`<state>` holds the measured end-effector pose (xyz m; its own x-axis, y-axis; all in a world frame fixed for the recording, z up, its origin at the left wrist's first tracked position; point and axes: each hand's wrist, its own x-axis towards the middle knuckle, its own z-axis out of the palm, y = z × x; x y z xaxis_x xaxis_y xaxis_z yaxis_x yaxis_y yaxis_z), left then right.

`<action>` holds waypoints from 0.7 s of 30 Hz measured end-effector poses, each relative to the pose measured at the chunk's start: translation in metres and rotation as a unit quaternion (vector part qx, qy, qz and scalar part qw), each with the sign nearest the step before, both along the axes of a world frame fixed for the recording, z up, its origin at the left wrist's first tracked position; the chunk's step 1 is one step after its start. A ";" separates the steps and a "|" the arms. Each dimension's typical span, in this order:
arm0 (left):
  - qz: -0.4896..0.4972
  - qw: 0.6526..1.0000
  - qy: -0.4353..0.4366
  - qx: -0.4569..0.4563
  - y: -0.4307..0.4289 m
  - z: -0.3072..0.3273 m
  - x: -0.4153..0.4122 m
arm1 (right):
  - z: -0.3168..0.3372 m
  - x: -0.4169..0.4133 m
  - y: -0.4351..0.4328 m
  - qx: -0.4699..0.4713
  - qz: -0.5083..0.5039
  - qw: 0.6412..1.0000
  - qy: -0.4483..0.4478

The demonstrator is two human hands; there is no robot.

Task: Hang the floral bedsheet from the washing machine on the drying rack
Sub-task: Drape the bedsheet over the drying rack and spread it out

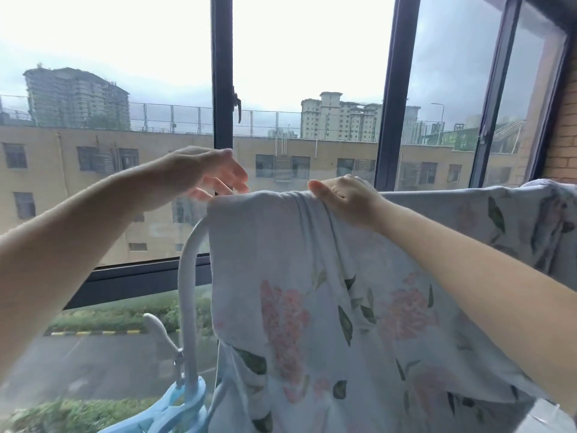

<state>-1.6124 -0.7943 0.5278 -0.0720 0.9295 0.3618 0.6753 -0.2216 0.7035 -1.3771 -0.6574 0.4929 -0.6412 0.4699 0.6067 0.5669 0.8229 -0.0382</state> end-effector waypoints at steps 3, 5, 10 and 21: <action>0.050 0.978 0.202 0.007 -0.008 0.000 0.039 | -0.006 0.020 0.011 0.009 0.023 1.000 0.013; 0.126 0.934 0.333 0.020 -0.002 -0.012 0.070 | -0.011 0.044 0.023 0.015 0.034 0.999 -0.004; 0.294 0.828 0.467 0.099 0.029 -0.052 0.147 | -0.023 0.123 0.063 0.052 -0.017 0.997 -0.061; 0.290 0.830 0.471 0.075 0.173 -0.074 0.363 | -0.063 0.365 0.164 -0.056 -0.147 0.987 -0.044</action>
